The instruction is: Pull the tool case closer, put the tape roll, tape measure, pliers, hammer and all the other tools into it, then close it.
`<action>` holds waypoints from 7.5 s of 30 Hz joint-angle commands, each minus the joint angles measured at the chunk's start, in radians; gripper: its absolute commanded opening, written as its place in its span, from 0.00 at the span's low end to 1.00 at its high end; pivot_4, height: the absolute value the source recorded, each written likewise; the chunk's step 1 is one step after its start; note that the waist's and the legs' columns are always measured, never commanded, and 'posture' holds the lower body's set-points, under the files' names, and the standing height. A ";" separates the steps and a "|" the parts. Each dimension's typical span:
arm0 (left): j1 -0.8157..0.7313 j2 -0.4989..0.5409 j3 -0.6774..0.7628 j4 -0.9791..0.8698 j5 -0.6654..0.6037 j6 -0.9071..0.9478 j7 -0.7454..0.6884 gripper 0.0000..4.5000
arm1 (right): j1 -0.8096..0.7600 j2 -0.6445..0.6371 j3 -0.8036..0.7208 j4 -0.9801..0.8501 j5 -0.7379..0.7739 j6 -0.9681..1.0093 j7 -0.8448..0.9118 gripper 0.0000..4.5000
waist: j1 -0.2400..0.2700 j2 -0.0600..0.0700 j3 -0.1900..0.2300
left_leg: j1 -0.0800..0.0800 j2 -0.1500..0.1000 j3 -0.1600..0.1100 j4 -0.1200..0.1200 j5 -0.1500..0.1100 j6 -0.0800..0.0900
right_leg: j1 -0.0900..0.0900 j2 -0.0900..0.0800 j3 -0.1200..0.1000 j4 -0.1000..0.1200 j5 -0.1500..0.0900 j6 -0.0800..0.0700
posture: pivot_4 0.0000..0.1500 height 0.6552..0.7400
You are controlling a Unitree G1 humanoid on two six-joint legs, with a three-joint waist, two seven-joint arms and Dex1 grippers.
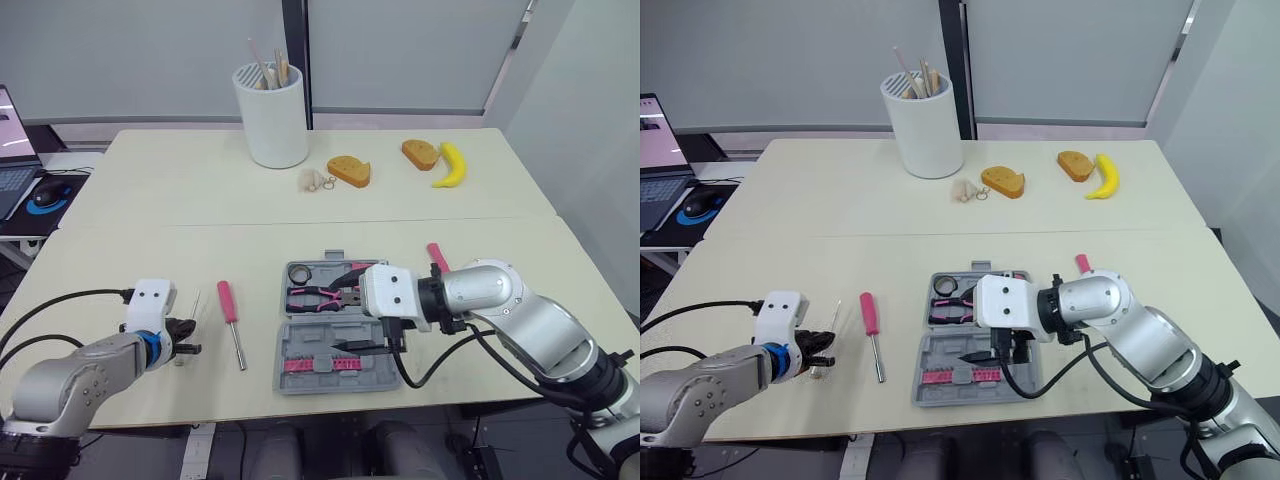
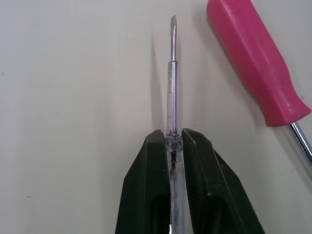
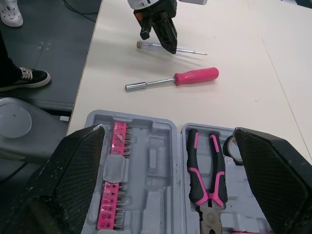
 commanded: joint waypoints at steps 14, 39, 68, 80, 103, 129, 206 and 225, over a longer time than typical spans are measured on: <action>0.153 -0.064 0.176 -0.080 0.114 -0.115 -0.280 0.56 | -0.021 0.011 -0.032 -0.021 0.006 -0.009 0.026 1.00 | -0.003 0.000 0.000 | 0.000 0.001 -0.001 -0.001 0.000 0.000 | 0.000 0.000 -0.001 0.000 -0.001 -0.002 | 1.00 1.00; 0.098 -0.171 0.139 0.203 0.390 -0.516 -0.527 0.78 | 0.003 0.091 0.015 -0.006 -0.068 -0.052 -0.039 1.00 | -0.001 0.000 0.000 | 0.000 0.000 -0.002 -0.001 0.000 0.000 | 0.000 -0.001 -0.002 0.000 -0.002 -0.004 | 1.00 1.00; 0.167 -0.086 0.253 0.015 0.375 -0.424 -0.627 0.04 | 0.006 0.073 -0.018 -0.014 -0.069 -0.053 -0.033 1.00 | -0.004 0.000 0.001 | 0.001 0.001 -0.002 -0.005 0.000 0.000 | -0.001 -0.001 -0.003 -0.001 -0.002 -0.004 | 1.00 1.00; -0.157 0.074 -0.124 -0.149 0.418 -0.505 -0.981 0.04 | 0.086 -0.081 -0.110 -0.160 0.015 0.062 0.006 1.00 | 0.021 0.002 0.003 | -0.005 0.000 -0.002 -0.005 -0.001 -0.001 | -0.002 -0.001 -0.003 -0.010 -0.002 -0.003 | 1.00 1.00; -0.403 -0.177 -0.633 0.055 0.869 -0.692 -0.937 0.04 | 0.262 -0.288 -0.173 -0.264 0.033 0.141 -0.048 1.00 | 0.022 0.003 0.003 | -0.010 0.000 -0.005 -0.001 -0.001 -0.001 | -0.002 0.013 -0.003 -0.013 -0.002 -0.002 | 1.00 1.00; -0.421 -0.216 -0.602 0.036 0.874 -0.614 -0.999 0.04 | 0.259 -0.280 -0.170 -0.265 0.040 0.148 -0.060 1.00 | 0.022 0.003 0.003 | -0.010 0.000 -0.005 0.000 -0.001 -0.001 | -0.002 0.013 -0.003 -0.012 -0.001 -0.002 | 1.00 1.00; 0.245 0.063 0.354 0.374 0.391 -0.847 -1.207 0.68 | 0.922 -0.227 -0.967 0.094 0.023 -0.136 -0.113 1.00 | 0.021 0.004 0.001 | -0.004 0.002 -0.002 -0.001 -0.001 -0.001 | 0.000 0.002 -0.003 -0.007 -0.002 -0.002 | 1.00 1.00; 0.289 0.023 0.308 0.199 0.379 -0.860 -1.151 0.99 | 0.840 -0.212 -0.907 0.117 0.049 -0.083 -0.154 1.00 | 0.020 0.005 0.001 | 0.003 0.002 0.001 -0.004 -0.001 -0.001 | 0.005 0.002 0.000 -0.008 -0.005 0.002 | 1.00 1.00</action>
